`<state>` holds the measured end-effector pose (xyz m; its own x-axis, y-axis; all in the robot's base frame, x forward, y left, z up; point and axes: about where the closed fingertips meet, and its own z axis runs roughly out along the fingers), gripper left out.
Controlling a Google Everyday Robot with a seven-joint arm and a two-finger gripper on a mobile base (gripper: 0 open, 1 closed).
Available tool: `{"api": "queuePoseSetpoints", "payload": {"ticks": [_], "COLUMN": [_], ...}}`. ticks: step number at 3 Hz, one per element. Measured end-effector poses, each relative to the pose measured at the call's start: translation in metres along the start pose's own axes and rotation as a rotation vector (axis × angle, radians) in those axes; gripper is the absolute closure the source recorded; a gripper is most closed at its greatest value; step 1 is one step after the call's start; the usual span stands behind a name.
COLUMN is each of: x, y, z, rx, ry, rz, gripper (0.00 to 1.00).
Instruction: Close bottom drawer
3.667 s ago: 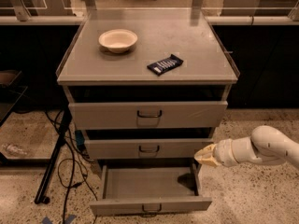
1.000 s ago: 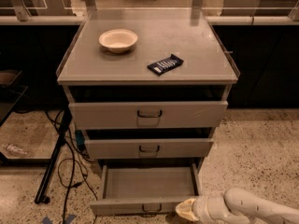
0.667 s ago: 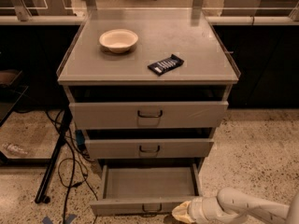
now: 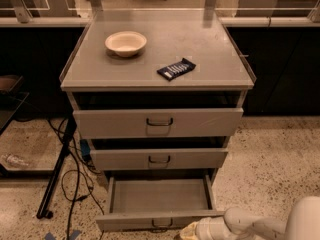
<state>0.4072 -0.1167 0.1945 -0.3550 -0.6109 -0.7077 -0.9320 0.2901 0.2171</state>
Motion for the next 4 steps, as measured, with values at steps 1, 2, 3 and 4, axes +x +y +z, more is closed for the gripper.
{"api": "queuePoseSetpoints", "payload": {"ticks": [1,2,3,4], "x": [0.004,0.004,0.004,0.0], "y": [-0.001,-0.001,-0.004,-0.039], "z": [0.006,0.006,0.01,0.018], "rx": [0.002,0.002,0.005,0.042], "ry": [-0.001,-0.001,0.002,0.035], "rz": [0.002,0.002,0.001,-0.028], "gripper": [0.88,0.64,0.41,0.18]}}
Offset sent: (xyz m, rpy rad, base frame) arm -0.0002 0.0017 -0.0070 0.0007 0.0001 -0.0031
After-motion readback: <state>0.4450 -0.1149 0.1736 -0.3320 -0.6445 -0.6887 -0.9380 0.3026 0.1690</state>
